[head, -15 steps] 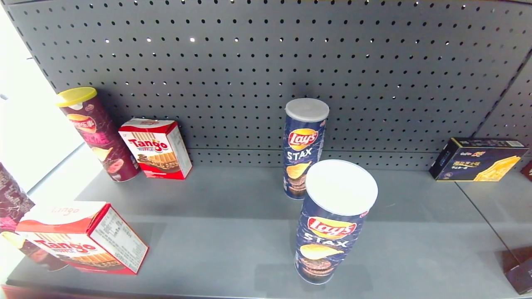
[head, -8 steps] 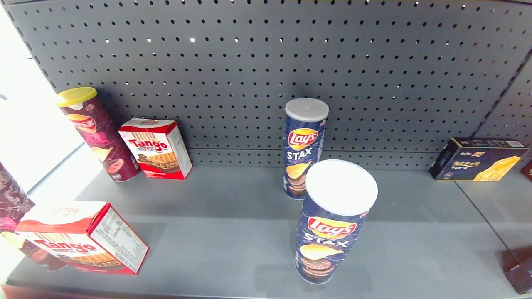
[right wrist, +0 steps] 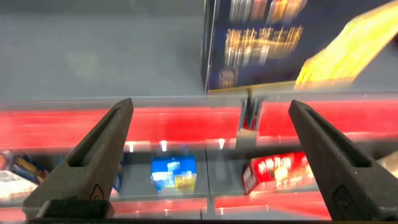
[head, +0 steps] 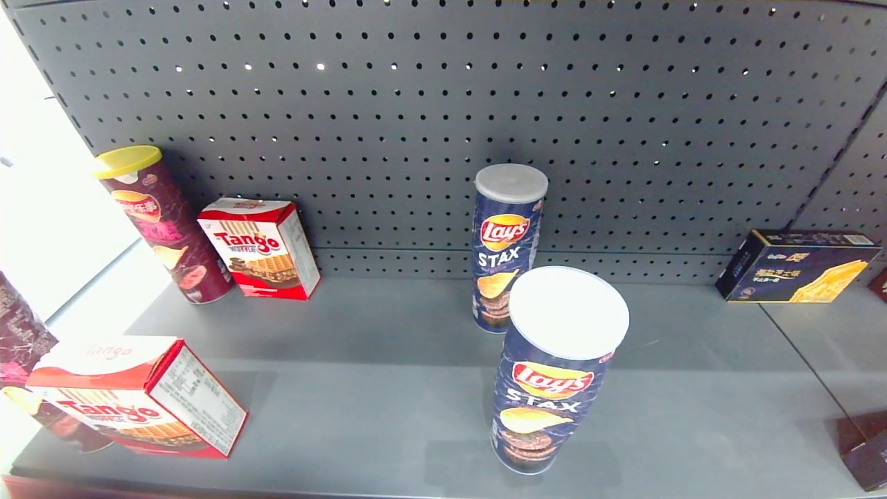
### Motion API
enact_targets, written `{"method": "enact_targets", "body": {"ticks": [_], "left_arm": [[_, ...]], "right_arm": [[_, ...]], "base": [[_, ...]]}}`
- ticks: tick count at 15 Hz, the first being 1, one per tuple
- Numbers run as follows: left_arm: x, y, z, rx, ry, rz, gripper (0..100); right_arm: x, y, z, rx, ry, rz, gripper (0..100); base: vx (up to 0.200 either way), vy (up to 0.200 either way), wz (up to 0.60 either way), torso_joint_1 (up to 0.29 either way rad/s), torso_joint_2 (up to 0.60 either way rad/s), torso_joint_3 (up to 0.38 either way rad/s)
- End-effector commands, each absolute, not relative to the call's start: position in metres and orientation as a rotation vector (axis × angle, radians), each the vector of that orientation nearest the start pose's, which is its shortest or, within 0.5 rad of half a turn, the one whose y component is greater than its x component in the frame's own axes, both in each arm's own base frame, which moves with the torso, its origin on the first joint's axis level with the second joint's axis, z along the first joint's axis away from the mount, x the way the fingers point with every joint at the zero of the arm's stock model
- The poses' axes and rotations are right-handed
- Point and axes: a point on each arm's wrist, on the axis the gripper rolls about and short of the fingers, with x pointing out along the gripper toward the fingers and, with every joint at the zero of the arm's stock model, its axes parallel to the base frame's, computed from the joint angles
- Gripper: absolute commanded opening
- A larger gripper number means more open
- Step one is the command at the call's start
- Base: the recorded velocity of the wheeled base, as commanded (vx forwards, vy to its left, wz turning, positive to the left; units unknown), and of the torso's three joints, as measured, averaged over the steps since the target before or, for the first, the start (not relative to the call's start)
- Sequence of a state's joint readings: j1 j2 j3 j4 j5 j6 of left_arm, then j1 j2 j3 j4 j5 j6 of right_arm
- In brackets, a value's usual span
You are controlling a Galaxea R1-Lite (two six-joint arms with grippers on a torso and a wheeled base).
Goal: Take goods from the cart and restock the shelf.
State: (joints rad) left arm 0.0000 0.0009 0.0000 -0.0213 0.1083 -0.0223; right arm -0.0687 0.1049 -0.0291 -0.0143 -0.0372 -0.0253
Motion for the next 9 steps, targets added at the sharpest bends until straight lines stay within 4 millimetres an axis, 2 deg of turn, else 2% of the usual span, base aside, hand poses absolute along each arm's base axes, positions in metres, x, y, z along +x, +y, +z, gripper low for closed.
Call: {"method": "enact_targets", "body": {"ticks": [1,3,4,6,7,9], "left_arm": [[-0.022,0.002,0.078,-0.024,-0.017,0.109,100],[-0.023,0.002,0.078,-0.022,-0.013,0.1,100],[-0.022,0.002,0.078,-0.024,-0.013,0.098,100],[-0.022,0.002,0.078,-0.024,-0.013,0.098,100],[-0.022,0.002,0.078,-0.024,-0.013,0.1,100],[-0.022,0.002,0.077,-0.024,-0.012,0.098,100]], "right_arm": [[0.003,-0.001,0.16,-0.001,0.083,-0.08,100],[0.004,0.001,0.183,-0.009,0.04,0.054,100],[0.017,0.003,0.19,-0.035,0.083,0.16,100],[0.034,0.005,0.202,-0.071,0.125,0.216,100],[0.05,0.011,0.214,-0.104,0.152,0.321,100],[0.075,0.025,0.217,-0.153,0.221,0.462,100]], "base": [[0.0,0.0,0.0,0.0,0.0,0.0],[0.0,0.0,0.0,0.0,0.0,0.0],[0.0,0.0,0.0,0.0,0.0,0.0],[0.0,0.0,0.0,0.0,0.0,0.0],[0.0,0.0,0.0,0.0,0.0,0.0],[0.0,0.0,0.0,0.0,0.0,0.0]]}}
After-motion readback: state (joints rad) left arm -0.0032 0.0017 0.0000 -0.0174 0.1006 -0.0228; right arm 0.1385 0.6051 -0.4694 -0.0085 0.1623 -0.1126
